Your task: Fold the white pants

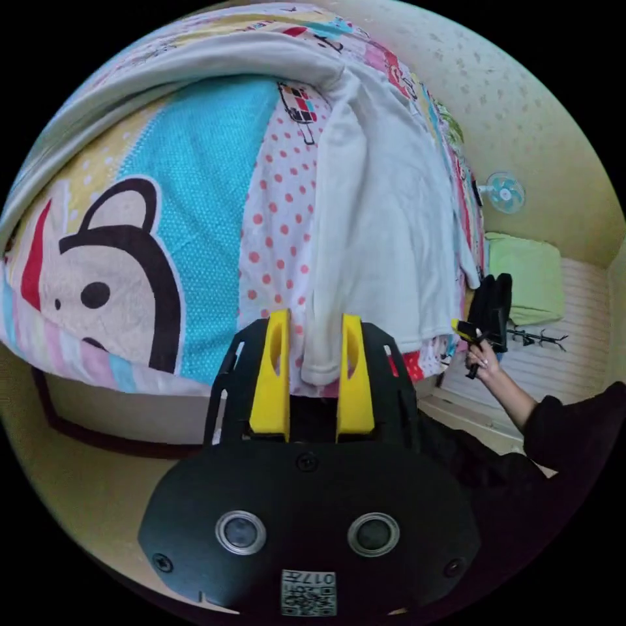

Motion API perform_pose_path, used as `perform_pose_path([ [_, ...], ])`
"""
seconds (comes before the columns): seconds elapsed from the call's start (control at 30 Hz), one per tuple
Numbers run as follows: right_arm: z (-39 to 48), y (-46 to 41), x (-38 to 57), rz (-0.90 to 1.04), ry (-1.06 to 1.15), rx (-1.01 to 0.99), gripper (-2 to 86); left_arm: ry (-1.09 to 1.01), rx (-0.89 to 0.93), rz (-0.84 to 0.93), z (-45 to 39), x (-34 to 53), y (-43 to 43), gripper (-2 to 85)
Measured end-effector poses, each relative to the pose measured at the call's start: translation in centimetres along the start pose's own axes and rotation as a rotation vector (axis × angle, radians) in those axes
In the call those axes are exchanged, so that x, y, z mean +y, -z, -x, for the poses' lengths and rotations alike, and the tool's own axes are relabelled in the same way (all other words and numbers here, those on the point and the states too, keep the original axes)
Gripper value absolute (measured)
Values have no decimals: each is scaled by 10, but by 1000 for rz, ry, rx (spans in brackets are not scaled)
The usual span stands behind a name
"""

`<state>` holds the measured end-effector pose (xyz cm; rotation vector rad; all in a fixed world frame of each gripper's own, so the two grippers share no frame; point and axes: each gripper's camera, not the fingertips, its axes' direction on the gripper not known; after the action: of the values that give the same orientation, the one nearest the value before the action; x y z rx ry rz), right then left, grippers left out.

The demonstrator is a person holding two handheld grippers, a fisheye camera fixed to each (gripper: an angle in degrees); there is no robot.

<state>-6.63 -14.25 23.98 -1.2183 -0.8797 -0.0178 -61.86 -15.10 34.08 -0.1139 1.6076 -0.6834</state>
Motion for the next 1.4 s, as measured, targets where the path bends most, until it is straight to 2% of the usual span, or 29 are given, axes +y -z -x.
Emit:
perform_pose_path([
  [0.1, -8, 52, 27, -107, -17, -46, 39, 29, 174, 38, 15, 22, 40, 24],
  [0.2, -14, 80, 50, -35, -3, 76, 35, 123, 281, 56, 38, 53, 71, 29],
  [0.3, -34, 82, 61, 42, -49, 130, 38, 282, 284, 99, 68, 66, 84, 51],
  [0.37, -42, 97, 63, -18, -79, 82, 41, 353, 299, -29, 95, 59, 119, 75],
  [0.43, -45, 101, 60, -21, -74, 68, 39, 417, 313, -244, 137, 34, 178, 93],
  [0.57, -42, 97, 49, 67, -29, 120, 41, 520, 145, -454, 198, -13, 264, 121],
  [0.63, -38, 98, 45, 81, 0, 137, 44, 635, -133, -571, 223, -34, 313, 133],
  [0.67, -37, 100, 43, 84, 12, 139, 46, 654, -203, -590, 228, -38, 321, 134],
  [0.7, -36, 101, 42, 84, 15, 137, 47, 666, -291, -574, 240, -50, 327, 134],
  [0.73, -37, 102, 41, 83, 18, 128, 49, 694, -292, -454, 260, -65, 321, 129],
  [0.8, -40, 104, 40, 87, 14, 121, 51, 773, -218, -227, 291, -80, 296, 108],
  [0.83, -42, 105, 40, 91, 8, 121, 52, 794, -169, -195, 302, -80, 290, 87],
  [0.9, -45, 110, 39, 94, 3, 119, 53, 770, -73, -258, 309, -79, 307, 37],
  [0.97, -46, 117, 39, 104, 9, 125, 53, 600, 88, -410, 303, -80, 344, 29],
  [1.0, -46, 119, 39, 107, 11, 131, 53, 421, 156, -510, 289, -79, 375, 28],
  [1.03, -47, 122, 39, 115, 12, 140, 52, 274, 152, -563, 274, -74, 403, 28],
  [1.1, -50, 124, 39, 129, 13, 141, 52, 166, 78, -575, 261, -58, 428, 32],
  [1.13, -53, 124, 38, 133, 12, 137, 53, 178, 40, -553, 267, -45, 430, 37],
  [1.17, -55, 124, 37, 135, 11, 129, 53, 214, 23, -537, 275, -37, 427, 42],
  [1.3, -59, 122, 33, 165, 25, 126, 55, 676, -30, -412, 375, 48, 370, 74],
  [1.33, -59, 122, 33, 177, 33, 133, 55, 775, 45, -465, 393, 79, 356, 79],
  [1.4, -59, 126, 33, 189, 45, 142, 54, 813, 199, -574, 401, 110, 338, 91],
])
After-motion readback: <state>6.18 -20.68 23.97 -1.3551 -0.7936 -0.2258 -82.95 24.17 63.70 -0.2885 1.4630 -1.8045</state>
